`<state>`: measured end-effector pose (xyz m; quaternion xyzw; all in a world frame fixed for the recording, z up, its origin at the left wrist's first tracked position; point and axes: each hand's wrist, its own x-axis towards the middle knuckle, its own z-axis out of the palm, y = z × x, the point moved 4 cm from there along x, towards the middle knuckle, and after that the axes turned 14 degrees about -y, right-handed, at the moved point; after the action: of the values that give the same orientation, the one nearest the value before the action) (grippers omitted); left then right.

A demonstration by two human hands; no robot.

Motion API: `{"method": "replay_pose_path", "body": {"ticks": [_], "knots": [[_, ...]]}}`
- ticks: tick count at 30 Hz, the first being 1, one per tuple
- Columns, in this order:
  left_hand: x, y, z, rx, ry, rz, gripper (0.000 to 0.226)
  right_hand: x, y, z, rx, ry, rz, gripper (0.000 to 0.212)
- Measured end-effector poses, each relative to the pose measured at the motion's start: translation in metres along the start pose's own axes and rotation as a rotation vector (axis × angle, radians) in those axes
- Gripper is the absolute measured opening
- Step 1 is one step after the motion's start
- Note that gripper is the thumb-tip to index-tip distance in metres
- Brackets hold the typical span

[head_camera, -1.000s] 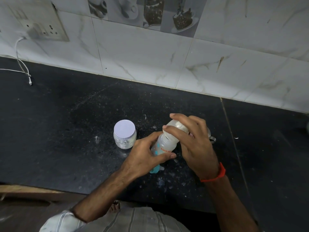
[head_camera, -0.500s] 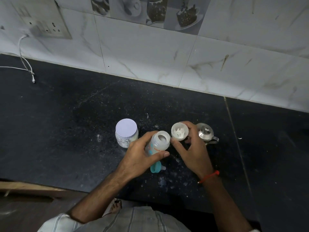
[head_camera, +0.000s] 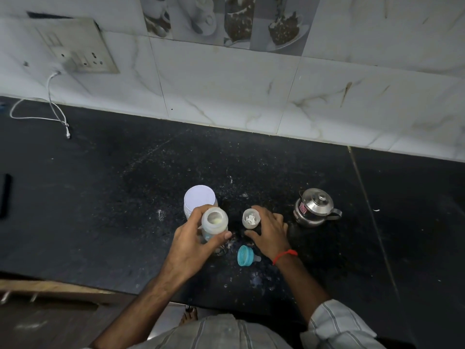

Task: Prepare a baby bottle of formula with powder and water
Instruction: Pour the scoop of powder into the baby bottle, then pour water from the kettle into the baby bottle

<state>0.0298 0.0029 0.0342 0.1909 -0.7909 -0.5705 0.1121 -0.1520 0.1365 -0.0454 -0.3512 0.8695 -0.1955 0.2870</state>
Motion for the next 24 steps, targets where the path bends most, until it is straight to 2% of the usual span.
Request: {"method": "replay_pose_path", "body": {"ticks": [2, 3, 5, 7, 9, 10, 11, 13, 16, 18, 21, 24], "knots": [[0.000, 0.000, 0.001, -0.003, -0.006, -0.005, 0.054, -0.007, 0.002, -0.004, 0.036, 0.002, -0.029, 0.078], [0.000, 0.000, 0.001, -0.007, -0.009, -0.008, 0.054, -0.014, 0.002, -0.011, 0.084, 0.073, -0.096, 0.073], [0.001, 0.001, 0.004, -0.019, -0.016, -0.009, 0.055, -0.035, 0.004, -0.036, 0.212, 0.371, -0.236, 0.049], [0.004, 0.003, 0.008, -0.023, -0.033, -0.002, 0.056, -0.061, 0.019, -0.064, 0.350, 0.738, -0.247, 0.030], [0.007, 0.007, 0.015, -0.022, -0.058, 0.009, 0.057, -0.078, 0.045, -0.087, 0.517, 0.992, -0.137, 0.033], [0.009, 0.009, 0.019, -0.022, -0.070, 0.017, 0.057, -0.078, 0.063, -0.094, 0.625, 1.030, -0.038, 0.039], [0.010, 0.012, 0.024, -0.022, -0.081, 0.026, 0.057, -0.074, 0.085, -0.097, 0.717, 1.002, 0.068, 0.042], [0.015, 0.018, 0.033, -0.017, -0.105, 0.047, 0.057, -0.062, 0.115, -0.098, 0.778, 0.779, 0.226, 0.043], [0.022, 0.029, 0.045, -0.007, -0.138, 0.072, 0.056, -0.049, 0.131, -0.093, 0.750, 0.437, 0.258, 0.035], [0.027, 0.037, 0.052, -0.012, -0.152, 0.084, 0.054, -0.046, 0.132, -0.090, 0.827, 0.391, 0.214, 0.028], [0.034, 0.046, 0.063, -0.007, -0.169, 0.089, 0.054, -0.044, 0.132, -0.087, 0.975, 0.426, 0.135, 0.014], [0.038, 0.051, 0.071, 0.014, -0.179, 0.087, 0.055, -0.044, 0.135, -0.082, 1.045, 0.448, 0.113, 0.015]]}}
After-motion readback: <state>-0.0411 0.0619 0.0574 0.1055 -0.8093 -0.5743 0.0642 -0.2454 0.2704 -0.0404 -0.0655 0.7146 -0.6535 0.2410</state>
